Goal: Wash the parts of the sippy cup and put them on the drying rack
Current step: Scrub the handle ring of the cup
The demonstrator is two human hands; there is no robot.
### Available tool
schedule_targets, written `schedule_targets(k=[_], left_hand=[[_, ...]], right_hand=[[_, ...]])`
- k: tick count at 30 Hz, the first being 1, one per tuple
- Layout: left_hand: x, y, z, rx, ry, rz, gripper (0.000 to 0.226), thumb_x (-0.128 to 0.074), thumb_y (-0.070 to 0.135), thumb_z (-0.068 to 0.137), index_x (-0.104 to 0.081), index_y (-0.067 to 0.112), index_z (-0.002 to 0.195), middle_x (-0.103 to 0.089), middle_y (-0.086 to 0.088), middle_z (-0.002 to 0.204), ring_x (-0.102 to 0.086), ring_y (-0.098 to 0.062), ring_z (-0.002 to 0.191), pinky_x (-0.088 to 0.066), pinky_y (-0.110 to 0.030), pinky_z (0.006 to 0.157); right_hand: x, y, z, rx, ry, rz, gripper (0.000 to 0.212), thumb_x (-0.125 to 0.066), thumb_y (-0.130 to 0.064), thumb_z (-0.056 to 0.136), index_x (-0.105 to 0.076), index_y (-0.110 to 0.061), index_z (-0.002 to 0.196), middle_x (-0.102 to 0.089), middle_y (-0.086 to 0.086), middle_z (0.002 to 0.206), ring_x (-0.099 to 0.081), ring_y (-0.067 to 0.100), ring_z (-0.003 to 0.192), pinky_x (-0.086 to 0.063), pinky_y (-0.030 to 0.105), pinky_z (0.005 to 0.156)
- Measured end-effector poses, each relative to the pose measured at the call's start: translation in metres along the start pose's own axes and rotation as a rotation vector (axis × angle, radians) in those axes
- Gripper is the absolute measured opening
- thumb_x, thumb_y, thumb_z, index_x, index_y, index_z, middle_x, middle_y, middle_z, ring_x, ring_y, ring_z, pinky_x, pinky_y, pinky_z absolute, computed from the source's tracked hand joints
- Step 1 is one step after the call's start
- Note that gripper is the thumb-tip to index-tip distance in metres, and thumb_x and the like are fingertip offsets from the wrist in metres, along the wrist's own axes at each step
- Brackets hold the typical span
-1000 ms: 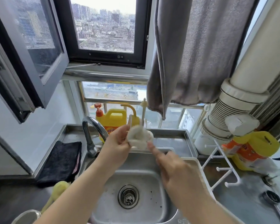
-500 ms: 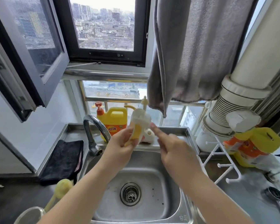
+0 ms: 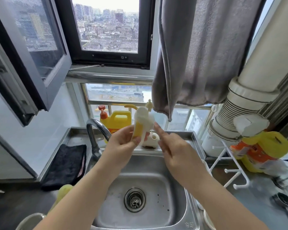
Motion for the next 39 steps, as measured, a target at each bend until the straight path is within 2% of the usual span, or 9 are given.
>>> schedule_targets(k=[5,9,12,15,23,27,30,36,39], left_hand=[[0.01,-0.007,0.001,0.117,0.035,-0.17,0.036,-0.064,0.006,0.072,-0.067,0.015,0.106,-0.073,0.0,0.086,-0.065,-0.013,0.077,-0.049,-0.026,0.071],[-0.009,-0.008,-0.003,0.128,-0.165,-0.074,0.044,-0.059,-0.008,0.086,-0.06,0.02,0.12,-0.073,-0.001,0.105,-0.067,-0.013,0.102,-0.053,-0.027,0.088],[-0.011,-0.005,-0.003,0.095,-0.26,0.079,0.049,-0.062,0.0,0.082,-0.056,0.025,0.123,-0.07,0.0,0.115,-0.062,-0.014,0.113,-0.048,-0.03,0.096],[-0.007,-0.005,-0.006,0.089,-0.261,0.119,0.043,-0.064,0.001,0.082,-0.058,0.019,0.121,-0.072,-0.003,0.109,-0.066,-0.016,0.105,-0.05,-0.028,0.088],[0.005,-0.005,-0.003,0.153,-0.126,-0.044,0.023,-0.052,0.01,0.094,-0.065,0.015,0.111,-0.065,-0.001,0.075,-0.053,-0.008,0.066,-0.043,-0.015,0.059],[0.007,-0.006,-0.001,0.26,-0.129,-0.319,0.033,-0.058,-0.001,0.085,-0.065,0.012,0.114,-0.07,-0.007,0.092,-0.063,-0.011,0.071,-0.049,-0.017,0.058],[0.002,-0.007,-0.002,0.267,-0.207,-0.312,0.04,-0.056,0.004,0.073,-0.071,0.017,0.108,-0.071,-0.008,0.096,-0.064,-0.012,0.076,-0.05,-0.019,0.065],[-0.008,0.004,-0.012,0.202,-0.447,-0.295,0.071,-0.061,-0.003,0.062,-0.053,0.007,0.131,-0.066,-0.008,0.11,-0.064,-0.015,0.102,-0.049,-0.021,0.084],[-0.004,0.001,-0.019,0.208,-0.465,-0.174,0.08,-0.07,0.003,0.059,-0.046,0.018,0.134,-0.065,0.004,0.12,-0.058,-0.01,0.116,-0.045,-0.018,0.091]], right_hand=[[-0.011,-0.004,-0.034,0.012,-0.004,-0.22,0.064,-0.036,-0.02,0.084,-0.027,-0.037,0.144,-0.043,-0.01,0.068,-0.041,0.009,0.042,-0.022,0.017,0.038],[-0.003,0.001,0.0,-0.037,0.084,-0.12,0.062,-0.042,-0.016,0.096,-0.014,-0.047,0.142,-0.039,-0.012,0.079,-0.055,0.021,0.066,-0.043,0.036,0.054],[0.001,-0.005,0.002,-0.024,0.099,-0.069,0.063,-0.047,-0.014,0.095,-0.019,-0.043,0.142,-0.036,-0.02,0.07,-0.042,0.003,0.064,-0.037,0.024,0.05],[-0.005,-0.001,-0.001,-0.022,0.077,-0.009,0.059,-0.048,-0.012,0.096,-0.024,-0.039,0.142,-0.036,-0.03,0.069,-0.036,-0.002,0.068,-0.031,0.017,0.053],[-0.011,-0.007,-0.027,0.012,0.016,0.013,0.058,-0.032,-0.031,0.092,-0.012,-0.055,0.142,-0.049,-0.008,0.077,-0.049,0.01,0.062,-0.044,0.025,0.057],[-0.019,-0.006,-0.052,-0.03,-0.054,-0.125,0.062,-0.036,-0.03,0.087,-0.024,-0.046,0.145,-0.042,-0.009,0.07,-0.044,0.009,0.045,-0.035,0.019,0.039],[-0.011,-0.003,-0.029,0.017,0.05,-0.09,0.061,-0.033,-0.028,0.091,-0.013,-0.058,0.141,-0.049,-0.007,0.074,-0.05,0.01,0.057,-0.041,0.024,0.048],[0.004,-0.008,-0.005,0.002,0.172,0.034,0.054,-0.047,-0.015,0.092,-0.033,-0.032,0.142,-0.036,-0.031,0.072,-0.04,-0.026,0.078,-0.028,-0.006,0.064],[0.003,-0.009,-0.009,-0.004,0.179,0.065,0.053,-0.044,-0.02,0.092,-0.031,-0.039,0.14,-0.048,-0.025,0.078,-0.043,-0.022,0.077,-0.03,-0.004,0.066]])
Point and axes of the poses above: each hand's wrist, its own z-axis towards the middle knuckle, its own x-axis out of the back of the hand, y = z × x, the point moved 4 cm from there along z, towards the middle knuckle
